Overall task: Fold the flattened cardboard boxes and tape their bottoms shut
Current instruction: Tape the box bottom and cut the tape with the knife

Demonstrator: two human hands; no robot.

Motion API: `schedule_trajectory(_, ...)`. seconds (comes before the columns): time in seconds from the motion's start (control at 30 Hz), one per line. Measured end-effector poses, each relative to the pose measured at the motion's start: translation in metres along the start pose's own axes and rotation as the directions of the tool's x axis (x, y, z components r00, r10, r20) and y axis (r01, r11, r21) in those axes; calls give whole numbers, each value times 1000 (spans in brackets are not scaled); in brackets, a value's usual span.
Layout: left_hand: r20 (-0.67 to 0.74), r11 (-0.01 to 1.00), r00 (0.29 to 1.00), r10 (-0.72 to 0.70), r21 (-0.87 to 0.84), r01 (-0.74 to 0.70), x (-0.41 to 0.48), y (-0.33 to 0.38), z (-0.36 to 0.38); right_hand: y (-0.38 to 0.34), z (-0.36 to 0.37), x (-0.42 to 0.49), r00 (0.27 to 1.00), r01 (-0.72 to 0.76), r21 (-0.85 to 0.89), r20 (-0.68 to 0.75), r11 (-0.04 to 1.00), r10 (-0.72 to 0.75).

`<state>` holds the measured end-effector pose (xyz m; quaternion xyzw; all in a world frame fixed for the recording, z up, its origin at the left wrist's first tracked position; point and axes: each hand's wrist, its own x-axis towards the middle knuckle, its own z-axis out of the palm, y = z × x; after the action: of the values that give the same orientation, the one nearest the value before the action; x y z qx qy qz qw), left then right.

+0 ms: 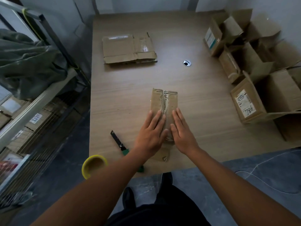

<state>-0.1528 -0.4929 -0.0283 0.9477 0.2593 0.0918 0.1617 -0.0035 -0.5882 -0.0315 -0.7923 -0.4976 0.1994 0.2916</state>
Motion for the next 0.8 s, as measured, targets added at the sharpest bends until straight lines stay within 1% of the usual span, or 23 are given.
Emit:
schedule_trajectory(0.07,-73,998,997,20,-66,-25,5,6,-7,5,-4,10,1000,25,21,2,999,-25)
schedule_trajectory(0.13,-20,984,999,-49,-175,45,7,5,-13,13,-7,20,997,76,8,17,997,-76)
schedule_trajectory(0.2,72,943,987,-140,-294,155,4,-5,-14,14,-12,27,992,122,-68,35,990,-120)
schedule_trajectory(0.27,72,936,983,-171,-299,185,-5,-16,-19,6,-21,30,986,167,-191,13,967,-167)
schedule_trajectory(0.3,60,940,981,-183,-283,192,-12,-21,-22,0,-24,28,973,216,-239,-29,947,-229)
schedule_trajectory(0.37,26,942,974,-224,-250,223,-33,-36,-25,-22,-25,15,909,364,-259,-111,895,-402)
schedule_trajectory(0.4,-4,941,969,-247,-239,239,-46,-45,-25,-36,-21,4,869,446,-237,-115,863,-481)
schedule_trajectory(0.47,-68,928,943,-325,-212,305,-81,-61,-25,-62,1,-21,804,579,-170,-43,797,-593)
schedule_trajectory(0.5,-87,913,921,-379,-194,358,-100,-69,-26,-72,18,-32,790,609,-137,10,782,-613)
schedule_trajectory(0.53,-91,892,896,-435,-175,416,-119,-76,-26,-78,38,-41,798,602,-105,68,791,-598)
schedule_trajectory(0.57,-81,866,868,-489,-160,473,-138,-82,-27,-83,59,-46,829,555,-84,135,827,-543)
schedule_trajectory(0.63,-38,819,824,-566,-139,556,-171,-93,-26,-91,100,-47,899,381,-92,269,920,-346)
schedule_trajectory(0.7,21,812,816,-577,-96,576,-198,-104,-23,-95,132,-40,925,220,-179,352,959,-146)
schedule_trajectory(0.77,102,828,823,-559,3,561,-216,-117,-17,-97,157,-34,936,123,-329,351,936,0)
schedule_trajectory(0.8,136,840,829,-542,61,540,-222,-123,-12,-97,165,-32,946,106,-398,323,911,31)
